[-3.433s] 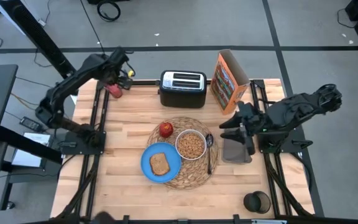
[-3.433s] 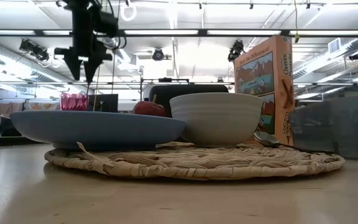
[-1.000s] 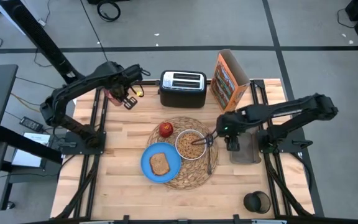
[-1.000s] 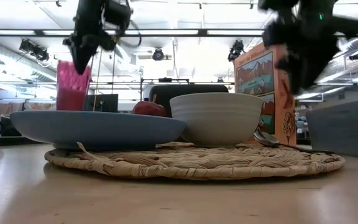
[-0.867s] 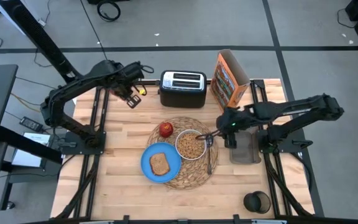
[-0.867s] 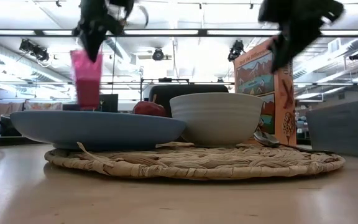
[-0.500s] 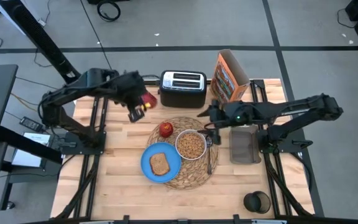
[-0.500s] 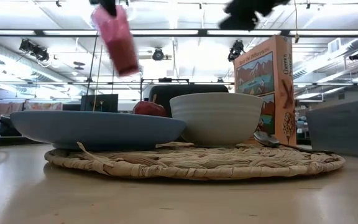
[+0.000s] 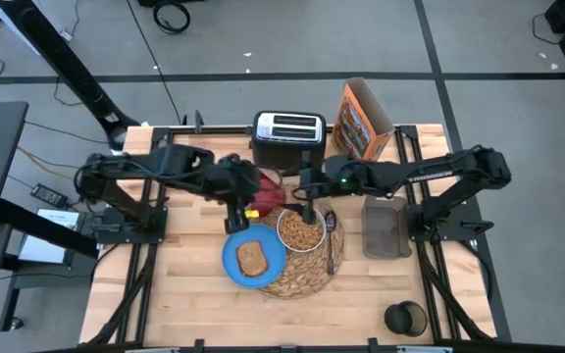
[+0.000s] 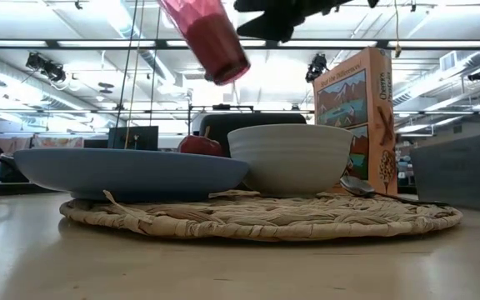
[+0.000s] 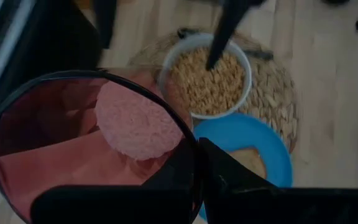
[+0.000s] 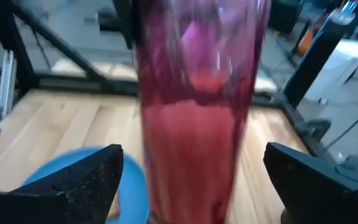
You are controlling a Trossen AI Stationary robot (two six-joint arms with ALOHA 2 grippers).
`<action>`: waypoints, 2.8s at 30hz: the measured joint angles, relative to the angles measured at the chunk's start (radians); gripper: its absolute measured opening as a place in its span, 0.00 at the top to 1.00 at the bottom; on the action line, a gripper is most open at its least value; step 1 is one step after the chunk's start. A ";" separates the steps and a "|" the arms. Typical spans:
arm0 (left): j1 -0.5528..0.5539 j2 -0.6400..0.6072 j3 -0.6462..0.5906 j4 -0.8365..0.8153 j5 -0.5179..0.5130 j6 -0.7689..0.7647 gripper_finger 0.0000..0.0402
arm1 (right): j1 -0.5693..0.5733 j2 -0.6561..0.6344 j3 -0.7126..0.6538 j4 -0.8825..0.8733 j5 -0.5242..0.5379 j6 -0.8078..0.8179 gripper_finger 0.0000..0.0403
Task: Arrange a breakfast setting
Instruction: Move the glass on the top right of the table mat
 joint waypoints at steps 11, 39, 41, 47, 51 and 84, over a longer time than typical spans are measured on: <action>-0.027 0.047 -0.001 0.058 0.002 0.063 0.97 | -0.018 0.096 0.078 -0.128 -0.050 0.001 0.01; -0.019 0.106 0.000 0.143 0.049 0.232 0.97 | -0.044 0.129 0.111 -0.223 -0.257 0.090 0.06; -0.019 0.117 0.001 0.150 0.051 0.233 0.97 | -0.047 0.129 0.122 -0.258 -0.257 0.085 0.06; -0.015 0.132 -0.001 0.152 0.060 0.247 0.97 | -0.047 0.129 0.131 -0.328 -0.261 0.048 0.06; -0.013 0.132 -0.001 0.152 0.058 0.255 0.97 | -0.047 0.129 0.131 -0.326 -0.247 0.051 0.10; -0.009 -0.169 0.000 0.060 -0.024 -0.101 0.42 | -0.047 -0.114 -0.096 -0.358 -0.070 0.104 0.12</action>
